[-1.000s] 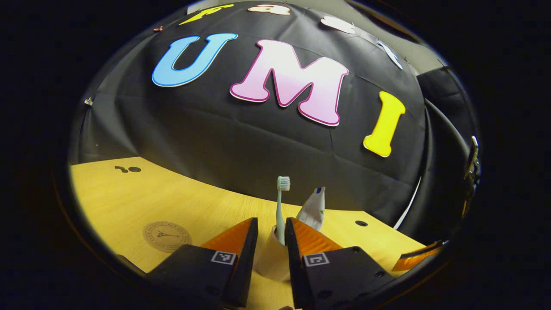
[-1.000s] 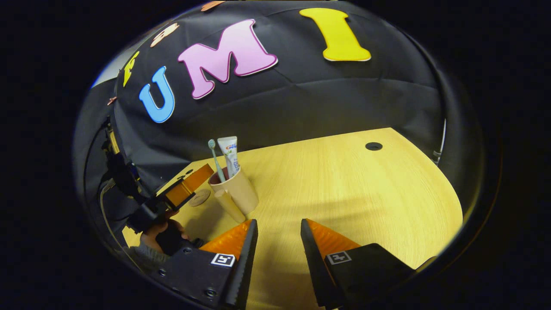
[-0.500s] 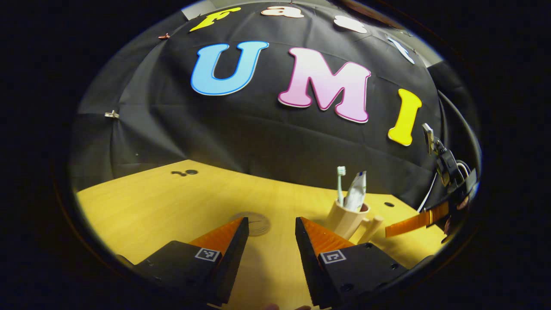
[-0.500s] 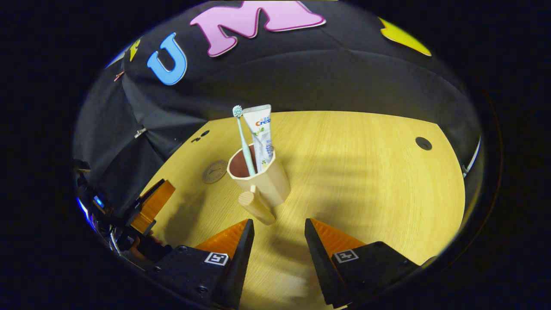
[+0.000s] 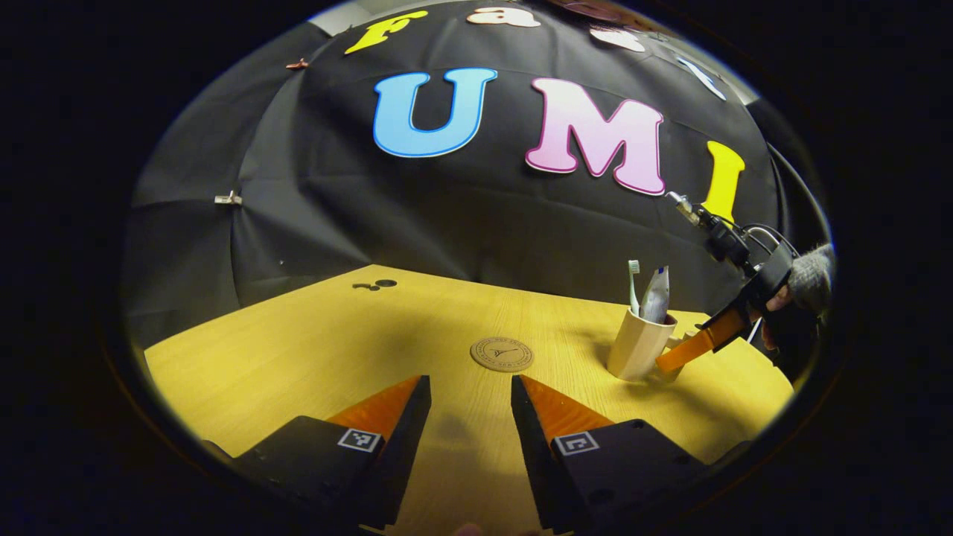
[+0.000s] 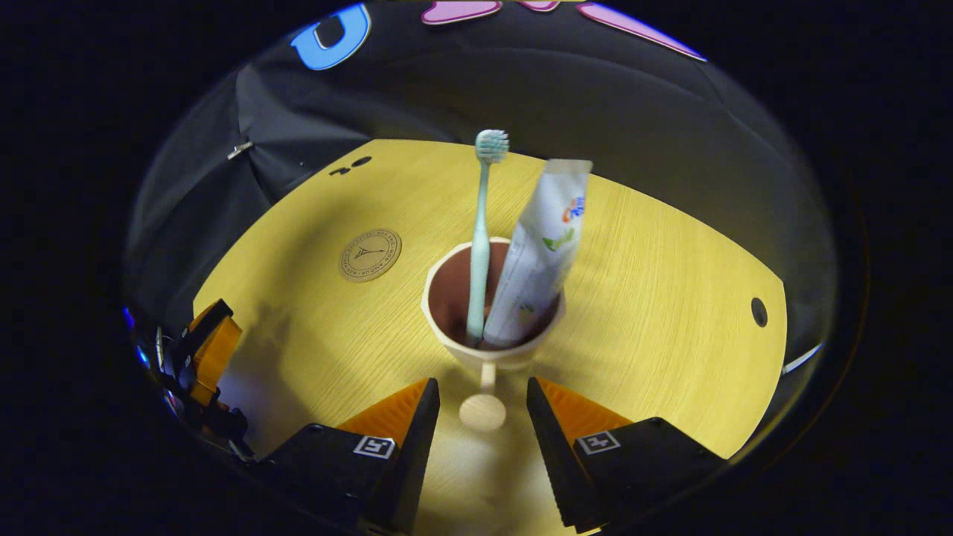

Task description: Put the toothbrush and toothpaste on the desktop into the cup, then pick up the cup and place it on the coaster on the desktop.

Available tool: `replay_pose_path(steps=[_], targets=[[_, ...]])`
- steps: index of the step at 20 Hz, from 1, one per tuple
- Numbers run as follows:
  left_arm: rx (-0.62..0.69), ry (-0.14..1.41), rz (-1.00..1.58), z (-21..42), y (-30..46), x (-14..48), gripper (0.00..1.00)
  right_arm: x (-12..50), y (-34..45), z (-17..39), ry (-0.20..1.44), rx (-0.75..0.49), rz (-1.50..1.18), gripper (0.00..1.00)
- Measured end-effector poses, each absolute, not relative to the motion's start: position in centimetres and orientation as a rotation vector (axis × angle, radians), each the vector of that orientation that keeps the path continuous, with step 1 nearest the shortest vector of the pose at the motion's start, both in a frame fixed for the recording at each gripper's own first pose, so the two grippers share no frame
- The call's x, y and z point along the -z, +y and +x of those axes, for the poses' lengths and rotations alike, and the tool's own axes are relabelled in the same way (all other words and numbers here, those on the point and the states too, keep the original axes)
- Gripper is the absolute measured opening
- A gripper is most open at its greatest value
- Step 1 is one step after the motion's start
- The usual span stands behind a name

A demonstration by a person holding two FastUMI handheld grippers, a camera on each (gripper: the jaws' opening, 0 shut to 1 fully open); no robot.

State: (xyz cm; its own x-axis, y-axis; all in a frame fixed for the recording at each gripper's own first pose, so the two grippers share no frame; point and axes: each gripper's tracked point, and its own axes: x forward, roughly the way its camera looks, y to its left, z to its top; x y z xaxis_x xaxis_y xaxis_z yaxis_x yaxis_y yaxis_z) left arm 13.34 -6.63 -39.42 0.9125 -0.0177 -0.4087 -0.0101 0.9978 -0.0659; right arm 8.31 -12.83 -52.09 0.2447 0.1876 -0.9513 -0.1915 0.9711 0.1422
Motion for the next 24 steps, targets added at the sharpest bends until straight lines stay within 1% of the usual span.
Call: replay_pose_path(steps=[4,5,6,7,8,9,10,11,12,15,18,19,20,21,23,24], targets=[[-0.021,0.444,-0.112,12.5,-5.7,40.4,0.7,54.2,-13.2,8.1,1.415,-0.217,-0.033,0.69],[-0.028,0.451,-0.115,12.2,-5.4,40.7,0.7,54.7,-13.2,8.0,1.44,-0.205,-0.037,0.65],[-0.034,0.458,-0.12,12.1,-5.1,41.0,0.7,55.0,-13.2,7.7,1.463,-0.203,-0.044,0.63],[-0.041,0.463,-0.125,11.9,-4.9,41.1,0.7,55.5,-13.4,7.6,1.48,-0.196,-0.076,0.57],[-0.047,0.468,-0.133,11.8,-4.6,41.5,0.7,55.4,-13.7,7.3,1.5,-0.186,-0.096,0.53],[-0.053,0.471,-0.14,11.7,-4.4,41.6,0.7,55.4,-13.3,7.6,1.492,-0.208,-0.088,0.29],[-0.057,0.471,-0.149,11.7,-4.2,41.6,0.7,55.4,-13.4,7.5,1.481,-0.231,-0.113,0.33],[-0.061,0.466,-0.156,11.7,-4.1,41.6,0.7,55.4,-13.4,7.5,1.452,-0.265,-0.158,0.28],[-0.06,0.466,-0.157,11.7,-4.1,41.5,0.7,55.3,-13.3,7.7,1.421,-0.298,-0.205,0.31],[-0.054,0.461,-0.158,11.6,-4.1,41.0,0.7,54.8,-11.9,7.5,1.416,-0.329,-0.177,0.31],[-0.051,0.46,-0.158,11.1,-4.1,40.5,0.7,54.0,-9.3,8.7,1.384,-0.351,-0.121,0.31],[-0.052,0.46,-0.159,10.9,-4.1,40.3,0.7,54.0,-8.3,9.0,1.381,-0.359,-0.103,0.3],[-0.052,0.459,-0.16,10.7,-4.0,40.1,0.7,53.9,-7.6,9.2,1.378,-0.369,-0.105,0.27],[-0.054,0.458,-0.161,10.4,-3.8,40.0,0.7,53.8,-6.8,9.5,1.372,-0.38,-0.111,0.31],[-0.057,0.458,-0.164,9.9,-3.5,39.8,0.7,53.2,-5.0,10.3,1.36,-0.407,-0.103,0.31],[-0.061,0.458,-0.166,9.6,-3.3,39.6,0.7,53.0,-4.1,10.8,1.353,-0.42,-0.102,0.35]])
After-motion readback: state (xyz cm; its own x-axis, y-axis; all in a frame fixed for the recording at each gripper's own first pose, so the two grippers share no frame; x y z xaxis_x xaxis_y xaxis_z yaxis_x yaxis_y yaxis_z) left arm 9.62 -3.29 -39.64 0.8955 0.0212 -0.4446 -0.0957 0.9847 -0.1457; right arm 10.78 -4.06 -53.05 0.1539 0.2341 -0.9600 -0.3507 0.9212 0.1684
